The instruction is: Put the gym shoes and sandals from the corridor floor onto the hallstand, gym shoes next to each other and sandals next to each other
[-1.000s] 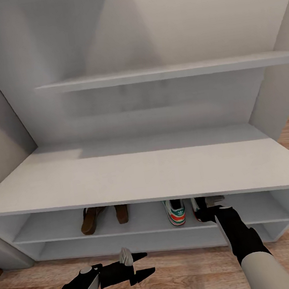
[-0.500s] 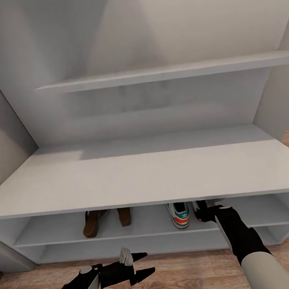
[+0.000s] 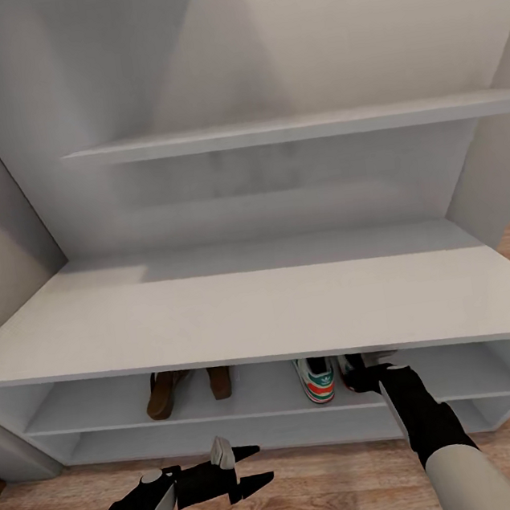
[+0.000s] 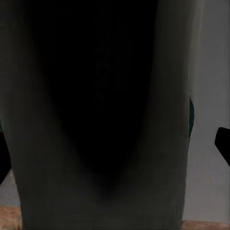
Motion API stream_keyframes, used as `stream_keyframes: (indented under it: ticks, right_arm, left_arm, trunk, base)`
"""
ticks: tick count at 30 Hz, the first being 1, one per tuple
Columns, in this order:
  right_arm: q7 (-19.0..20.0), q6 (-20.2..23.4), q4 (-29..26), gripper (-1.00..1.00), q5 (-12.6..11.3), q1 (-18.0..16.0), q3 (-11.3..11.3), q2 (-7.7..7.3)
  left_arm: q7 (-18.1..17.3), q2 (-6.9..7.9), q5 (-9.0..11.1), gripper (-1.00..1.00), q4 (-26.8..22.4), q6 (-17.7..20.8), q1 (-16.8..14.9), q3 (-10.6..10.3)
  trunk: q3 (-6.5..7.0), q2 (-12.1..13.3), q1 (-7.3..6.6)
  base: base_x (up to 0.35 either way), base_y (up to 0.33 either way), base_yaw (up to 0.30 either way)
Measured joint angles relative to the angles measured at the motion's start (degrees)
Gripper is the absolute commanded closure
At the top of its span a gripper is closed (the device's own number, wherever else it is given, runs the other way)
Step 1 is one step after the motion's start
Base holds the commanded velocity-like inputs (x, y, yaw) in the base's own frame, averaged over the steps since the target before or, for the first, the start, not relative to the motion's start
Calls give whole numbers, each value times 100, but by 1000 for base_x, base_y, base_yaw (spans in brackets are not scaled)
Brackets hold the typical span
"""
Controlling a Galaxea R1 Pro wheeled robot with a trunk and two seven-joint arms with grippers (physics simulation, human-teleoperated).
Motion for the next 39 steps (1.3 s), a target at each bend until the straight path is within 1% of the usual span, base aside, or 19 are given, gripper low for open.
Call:
stream_keyframes:
  ticks: [21,26,39]
  right_arm:
    - [0,0,9,-100,0,0,0,0]
    - [0,0,9,-100,0,0,0,0]
    - [6,0,-8,-100,0,0,-2,0]
  left_arm:
    - [0,0,4,-100,0,0,0,1]
    - [0,0,1,-100,0,0,0,1]
    - [0,0,2,-100,0,0,0,2]
  trunk:
    - [0,0,1]
    - [0,0,3]
    - [0,0,4]
  base:
    - [-15,0,0]
    - [-220,0,0]
    - [-325,0,0]
